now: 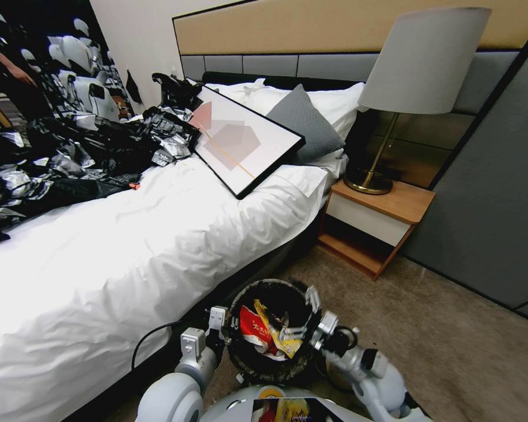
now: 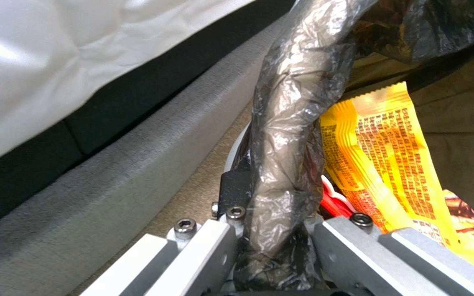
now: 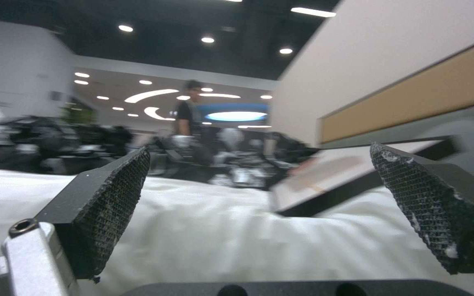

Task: Pick up the trash bin, then pick up the garbage from the floor and place it into the trash bin.

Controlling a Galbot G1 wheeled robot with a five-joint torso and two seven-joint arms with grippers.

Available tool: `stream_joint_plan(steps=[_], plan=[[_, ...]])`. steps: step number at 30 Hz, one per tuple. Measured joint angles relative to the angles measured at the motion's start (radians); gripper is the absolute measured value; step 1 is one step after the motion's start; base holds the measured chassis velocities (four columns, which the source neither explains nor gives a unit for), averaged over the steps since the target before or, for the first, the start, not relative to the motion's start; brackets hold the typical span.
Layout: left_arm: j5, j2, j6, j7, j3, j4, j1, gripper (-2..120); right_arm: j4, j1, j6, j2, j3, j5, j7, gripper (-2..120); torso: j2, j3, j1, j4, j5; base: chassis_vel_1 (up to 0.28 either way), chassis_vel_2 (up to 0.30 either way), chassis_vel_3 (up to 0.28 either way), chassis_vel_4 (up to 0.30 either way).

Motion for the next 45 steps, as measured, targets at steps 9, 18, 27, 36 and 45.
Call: stream_joint_plan(steps=[9,18,27,36,45], plan=[[-0.023,-0.007,-0.014,-0.004,-0.032,-0.008,-0.007,0,0.019,-0.048,-0.036,0.119,0.18,-0.189,0.38,100,0.0,0.0,0.0,-0.0001,0.0001,0.0,0.0,0.0,0.0],[-0.03,-0.009,-0.015,-0.007,-0.039,-0.003,-0.009,0,-0.105,-0.043,-0.011,0.165,0.233,-0.164,0.419,100,0.0,0.0,0.0,0.0,0.0002,0.0,0.0,0.0,0.0],[-0.034,-0.008,-0.017,-0.007,-0.044,-0.004,-0.005,0,-0.15,-0.026,-0.002,0.174,0.225,-0.159,0.416,100,0.0,0.0,0.0,0.0,0.0,0.0,0.0,0.0,0.0],[-0.034,-0.011,-0.017,-0.007,-0.042,-0.004,-0.004,0,-0.162,-0.008,0.029,0.172,0.219,-0.143,0.419,100,0.0,0.0,0.0,-0.0001,0.0,0.0,0.0,0.0,0.0],[-0.031,-0.012,-0.016,-0.009,-0.039,-0.004,-0.004,0,-0.14,0.004,0.044,0.178,0.22,-0.206,0.467,100,0.0,0.0,0.0,0.0001,0.0001,0.013,0.01,0.011,0.009]])
